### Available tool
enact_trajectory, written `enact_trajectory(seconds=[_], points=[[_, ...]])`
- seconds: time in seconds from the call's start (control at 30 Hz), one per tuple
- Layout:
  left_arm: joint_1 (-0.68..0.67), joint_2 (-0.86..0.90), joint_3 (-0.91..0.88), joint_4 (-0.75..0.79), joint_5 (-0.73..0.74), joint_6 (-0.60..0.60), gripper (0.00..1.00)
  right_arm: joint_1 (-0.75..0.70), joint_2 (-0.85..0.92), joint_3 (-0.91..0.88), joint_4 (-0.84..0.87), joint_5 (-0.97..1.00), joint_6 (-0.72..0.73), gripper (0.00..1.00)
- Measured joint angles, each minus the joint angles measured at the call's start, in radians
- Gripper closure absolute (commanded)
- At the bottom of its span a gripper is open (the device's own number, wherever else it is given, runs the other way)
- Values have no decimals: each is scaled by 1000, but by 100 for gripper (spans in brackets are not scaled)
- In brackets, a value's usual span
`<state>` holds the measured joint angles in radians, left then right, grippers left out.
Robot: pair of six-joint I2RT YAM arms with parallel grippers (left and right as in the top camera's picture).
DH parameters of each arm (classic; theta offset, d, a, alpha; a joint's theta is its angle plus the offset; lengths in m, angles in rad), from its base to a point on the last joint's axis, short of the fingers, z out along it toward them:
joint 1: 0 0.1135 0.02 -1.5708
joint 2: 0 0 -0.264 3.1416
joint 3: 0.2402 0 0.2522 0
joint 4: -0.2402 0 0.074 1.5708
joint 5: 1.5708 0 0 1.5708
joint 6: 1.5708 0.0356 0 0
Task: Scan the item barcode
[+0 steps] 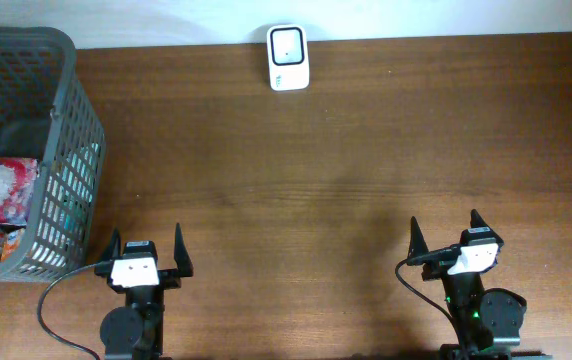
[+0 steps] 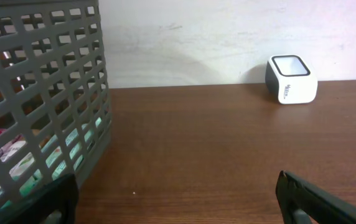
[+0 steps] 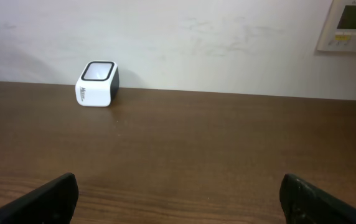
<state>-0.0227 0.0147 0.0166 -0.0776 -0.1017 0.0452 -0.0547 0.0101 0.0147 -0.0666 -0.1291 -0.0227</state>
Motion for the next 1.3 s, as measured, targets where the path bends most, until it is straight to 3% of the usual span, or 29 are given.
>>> enact_trajectory(seconds=[0.57,0.63,0.73,0.8,0.83,0.9,0.93,0.97,1.03,1.13,1.2,1.27,1.3], points=[[0,0,0,0,0,0,1,0,0,0,0,0,0,1],[1,0,-2,22,85,0,1,0,0,0,0,0,0,1],[1,6,-6,321,351,0,1,0,0,0,0,0,0,1],[1,4,-3,607,420,0,1,0,0,0,0,0,0,1],[1,2,19,669,407,0,1,0,0,0,0,0,0,1],[1,19,177,523,319,29,1,0,0,0,0,0,0,1],[2,50,341,270,278,40,1,0,1,0,0,0,0,1],[3,182,621,34,240,49,1,0,2,0,0,0,0,1],[3,301,866,-238,317,56,1,0,2,0,0,0,0,1],[3,384,999,-166,313,11,1,0,2,0,0,0,0,1],[3,562,1286,-425,217,-23,1,0,2,0,0,0,0,1],[3,777,1555,-755,214,-23,1,0,2,0,0,0,0,2],[3,897,1644,-818,217,-23,1,0,2,0,0,0,-1,1]])
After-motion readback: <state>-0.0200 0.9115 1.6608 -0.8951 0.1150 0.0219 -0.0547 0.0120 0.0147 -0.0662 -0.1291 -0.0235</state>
